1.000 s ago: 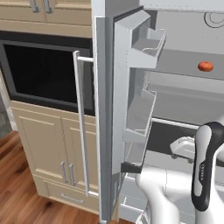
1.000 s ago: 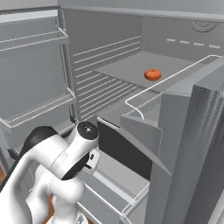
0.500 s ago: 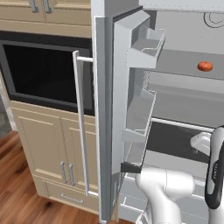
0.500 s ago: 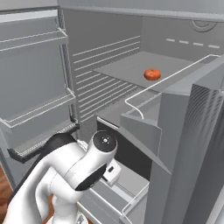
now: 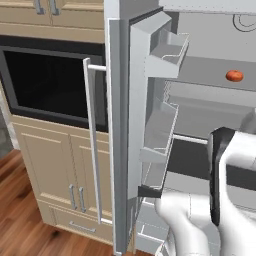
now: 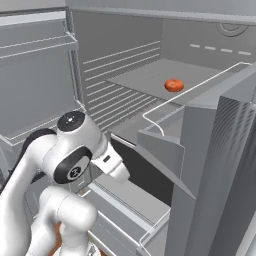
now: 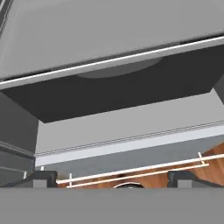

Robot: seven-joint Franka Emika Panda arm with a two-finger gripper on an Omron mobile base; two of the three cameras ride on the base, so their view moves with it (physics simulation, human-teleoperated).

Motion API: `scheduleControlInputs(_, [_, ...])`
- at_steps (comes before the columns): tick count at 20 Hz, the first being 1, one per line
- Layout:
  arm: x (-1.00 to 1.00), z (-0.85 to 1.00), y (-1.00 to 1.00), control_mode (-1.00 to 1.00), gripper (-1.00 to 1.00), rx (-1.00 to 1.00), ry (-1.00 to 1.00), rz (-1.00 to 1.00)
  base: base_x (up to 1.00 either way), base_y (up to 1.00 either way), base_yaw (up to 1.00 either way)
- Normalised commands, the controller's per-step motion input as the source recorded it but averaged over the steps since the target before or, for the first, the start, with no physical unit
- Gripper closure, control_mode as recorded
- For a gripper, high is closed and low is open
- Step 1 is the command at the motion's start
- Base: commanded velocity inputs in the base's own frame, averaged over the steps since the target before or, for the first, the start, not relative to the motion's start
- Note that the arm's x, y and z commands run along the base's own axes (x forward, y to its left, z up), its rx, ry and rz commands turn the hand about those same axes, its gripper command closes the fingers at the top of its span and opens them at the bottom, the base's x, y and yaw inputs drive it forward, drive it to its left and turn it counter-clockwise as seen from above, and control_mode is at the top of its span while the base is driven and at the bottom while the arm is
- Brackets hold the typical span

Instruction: Place the cold items (squash and mushroom) from the fridge in one tupperware on the dining counter. Place the warm items (kebab skewer and hot dog) in the stove area in another tupperware.

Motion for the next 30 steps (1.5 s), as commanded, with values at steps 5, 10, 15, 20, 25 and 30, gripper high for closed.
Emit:
scheduleControlInputs(5, [0.37,0.65,-0.27,-1.0,-1.0,-0.41,-0.03,-0.06,0.0,0.0,0.0])
scheduleControlInputs(10, [0.39,0.32,-0.85,-1.0,-1.0,-0.21,-0.05,-0.03,0.0,0.0,0.0])
scheduleControlInputs(15, [0.24,0.3,-0.84,-1.0,-1.0,0.08,-0.14,-0.01,0.0,0.0,0.0])
scheduleControlInputs(20, [0.02,0.64,-0.17,-1.0,-1.0,0.13,-0.14,0.0,0.0,0.0,0.0])
scheduleControlInputs(25, [0.0,0.91,0.0,-1.0,-1.0,0.0,-0.06,0.0,0.0,0.0,0.0])
scheduleControlInputs(30, [0.05,0.57,0.0,-1.0,-1.0,-0.03,-0.11,0.04,0.0,0.0,0.0])
